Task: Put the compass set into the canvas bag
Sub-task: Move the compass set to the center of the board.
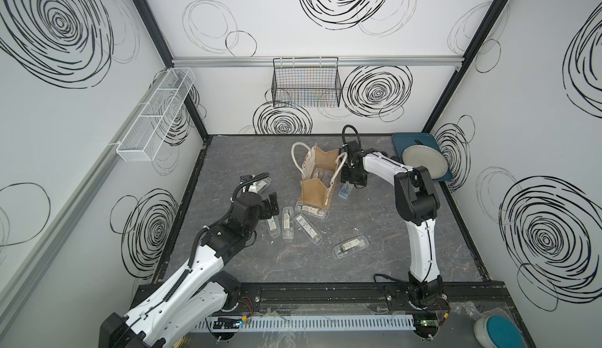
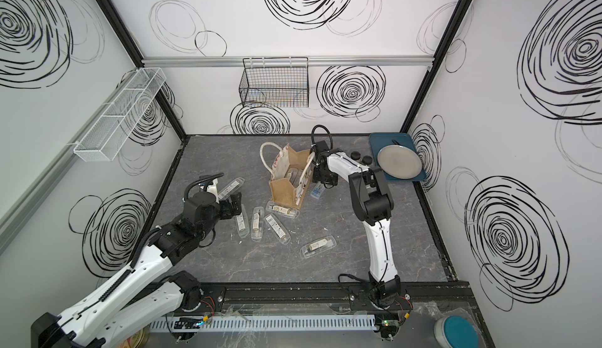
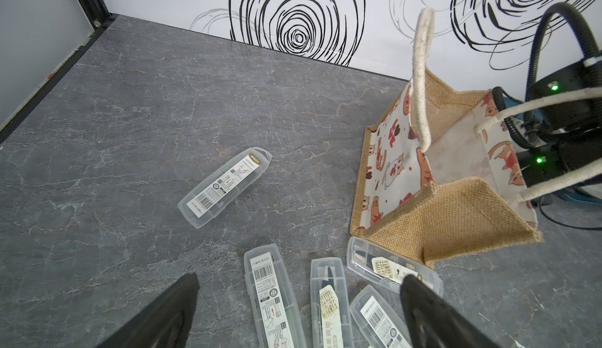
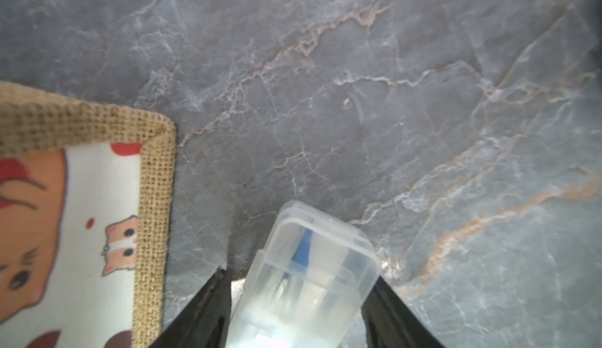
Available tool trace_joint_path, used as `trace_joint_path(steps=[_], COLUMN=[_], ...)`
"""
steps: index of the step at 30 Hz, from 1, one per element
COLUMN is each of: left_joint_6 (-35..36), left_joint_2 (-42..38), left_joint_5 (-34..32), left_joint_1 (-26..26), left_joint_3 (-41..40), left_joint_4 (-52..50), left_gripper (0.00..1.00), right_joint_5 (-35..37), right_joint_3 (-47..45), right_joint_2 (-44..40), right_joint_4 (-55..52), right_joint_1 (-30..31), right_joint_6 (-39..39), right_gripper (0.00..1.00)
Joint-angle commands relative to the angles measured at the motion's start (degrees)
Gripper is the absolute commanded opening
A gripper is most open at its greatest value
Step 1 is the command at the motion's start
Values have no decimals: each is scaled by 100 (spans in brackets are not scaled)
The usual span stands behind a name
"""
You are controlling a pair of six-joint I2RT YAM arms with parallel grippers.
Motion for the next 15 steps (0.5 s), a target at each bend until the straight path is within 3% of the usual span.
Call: trace_joint_path(steps=[1, 5, 11, 15], left_joint_6=[-14, -14, -36, -24], left_joint_2=[-51, -18, 1, 28], left_joint_5=[-112, -102, -80, -66], left_joint_1=[54, 54, 61, 65], left_joint_3=[-42, -46, -63, -55], left_joint_4=[24, 53, 92, 103], left_gripper=[99, 99, 99, 99], right_joint_5=[-213, -112, -470, -735], right_joint_3=[-168, -228, -416, -537], right_joint_2=[475, 436, 185, 101], right_joint_4=[-651, -735, -638, -524], right_joint_1=[50, -25, -50, 80], right_joint_6=[-297, -561, -203, 10], right_gripper=[63, 62, 76, 79])
